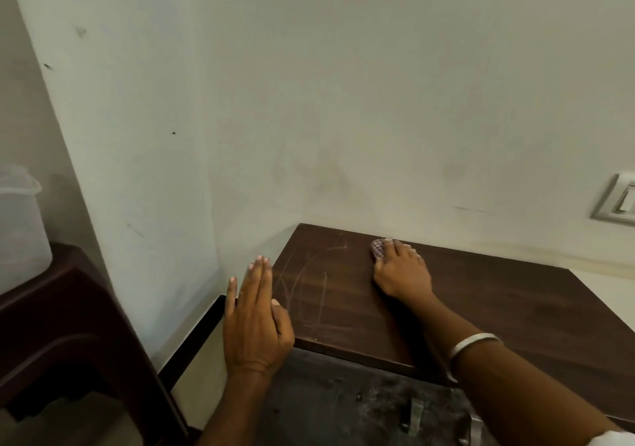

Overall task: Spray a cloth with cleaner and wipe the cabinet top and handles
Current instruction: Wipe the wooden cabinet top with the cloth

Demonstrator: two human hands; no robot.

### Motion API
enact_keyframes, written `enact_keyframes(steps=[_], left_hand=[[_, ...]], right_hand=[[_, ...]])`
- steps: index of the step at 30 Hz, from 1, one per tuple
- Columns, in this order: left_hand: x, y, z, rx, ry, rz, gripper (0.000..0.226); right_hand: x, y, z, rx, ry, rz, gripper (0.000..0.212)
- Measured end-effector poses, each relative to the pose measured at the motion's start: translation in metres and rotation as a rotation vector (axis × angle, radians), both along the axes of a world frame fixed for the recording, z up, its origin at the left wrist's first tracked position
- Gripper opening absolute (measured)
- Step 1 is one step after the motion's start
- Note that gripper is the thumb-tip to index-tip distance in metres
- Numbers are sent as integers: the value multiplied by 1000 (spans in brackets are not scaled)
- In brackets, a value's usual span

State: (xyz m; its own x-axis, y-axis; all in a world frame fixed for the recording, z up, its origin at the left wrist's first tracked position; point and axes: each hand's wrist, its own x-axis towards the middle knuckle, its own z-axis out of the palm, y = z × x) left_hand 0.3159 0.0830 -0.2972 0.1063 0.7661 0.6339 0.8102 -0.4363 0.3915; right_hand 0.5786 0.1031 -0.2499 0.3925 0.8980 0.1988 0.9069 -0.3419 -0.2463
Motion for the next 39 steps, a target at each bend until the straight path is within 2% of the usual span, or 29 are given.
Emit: enact_keyframes(steps=[3,7,12,15,19,22,29,33,35,39], left_hand=[[-5,7,-5,-14,-45,-2,65],[-1,7,-9,-18,-95,-18,64],[1,6,-7,-47,-164,-24,66],[1,6,-5,-111,-298,-31,65],[-3,3,1,-241,-455,-91,63],[-5,1,6,-287,-498,-130,62],[-13,-3,18,-463,-650,-236,63],[-17,3,23,-660,-889,-289,54],[-17,7,24,-724,-1032,-332,45],[-22,12,32,-812,-1173,-407,50]], right_hand=[[14,-10,-2,-20,-9,-77,60],[-16,-16,-2,-12,-11,-86,62],[-101,-29,-3,8,-15,83,61],[-152,-41,-5,43,-21,241,59],[-160,-50,-7,56,-15,323,57],[-142,-63,-7,71,-6,288,58],[-103,-90,-7,46,-14,-10,61],[-131,-92,-3,32,-26,-37,61],[-153,-89,-1,21,-15,20,61],[-211,-75,-2,16,-44,195,60]])
